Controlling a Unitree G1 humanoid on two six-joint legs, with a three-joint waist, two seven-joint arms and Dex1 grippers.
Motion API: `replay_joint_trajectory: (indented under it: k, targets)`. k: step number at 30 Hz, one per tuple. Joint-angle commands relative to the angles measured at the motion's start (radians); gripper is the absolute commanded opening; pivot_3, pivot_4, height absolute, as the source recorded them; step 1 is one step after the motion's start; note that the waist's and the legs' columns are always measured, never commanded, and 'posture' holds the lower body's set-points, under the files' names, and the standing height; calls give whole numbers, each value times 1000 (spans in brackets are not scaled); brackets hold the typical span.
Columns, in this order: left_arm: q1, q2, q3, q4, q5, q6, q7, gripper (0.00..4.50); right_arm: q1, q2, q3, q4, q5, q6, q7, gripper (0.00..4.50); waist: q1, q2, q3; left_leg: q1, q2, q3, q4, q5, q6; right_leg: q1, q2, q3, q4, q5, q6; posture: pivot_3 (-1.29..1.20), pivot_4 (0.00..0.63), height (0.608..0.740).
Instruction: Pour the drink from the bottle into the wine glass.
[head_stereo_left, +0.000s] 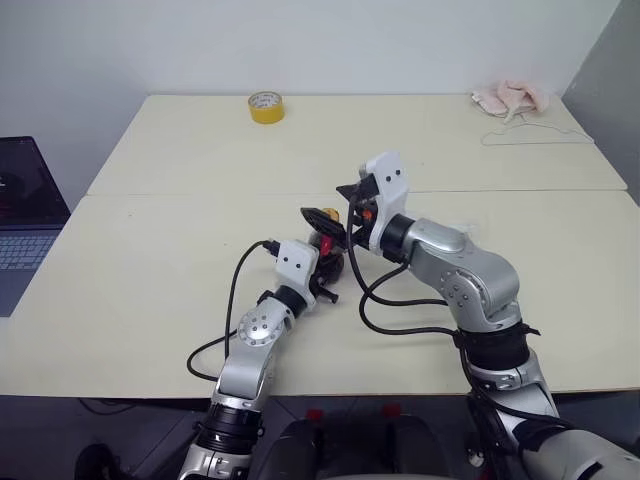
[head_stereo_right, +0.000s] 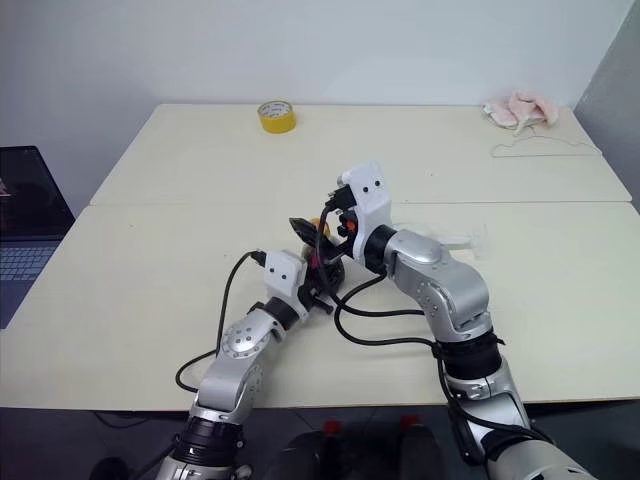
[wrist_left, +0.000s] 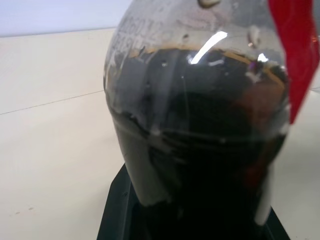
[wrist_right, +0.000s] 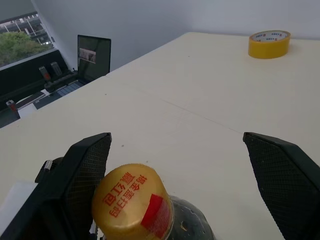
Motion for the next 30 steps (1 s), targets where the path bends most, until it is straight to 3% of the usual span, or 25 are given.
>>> replay_joint_trajectory:
  k: [1, 17, 30]
  targets:
    - [-4, 0, 12, -36, -9, -30, 0, 791, 26, -45, -69, -55, -2, -4, -9, 4500, 0, 0, 0, 0, 0, 0, 0, 0, 0, 0, 0, 0, 0, 0, 0, 0, 150, 740]
    - [3, 20, 33, -42, -15, -25, 2, 791, 100, -189, -126, -94, 55, -14, 44, 4500, 1, 0, 0, 0, 0, 0, 0, 0, 0, 2, 0, 0, 0, 0, 0, 0, 150, 740]
    - [3, 27, 36, -45, -16, -19, 0, 771, 144, -282, -124, -195, 169, -49, 258, 4500, 1, 0, 0, 0, 0, 1, -1, 0, 0, 3, 0, 0, -1, 0, 0, 0, 150, 740]
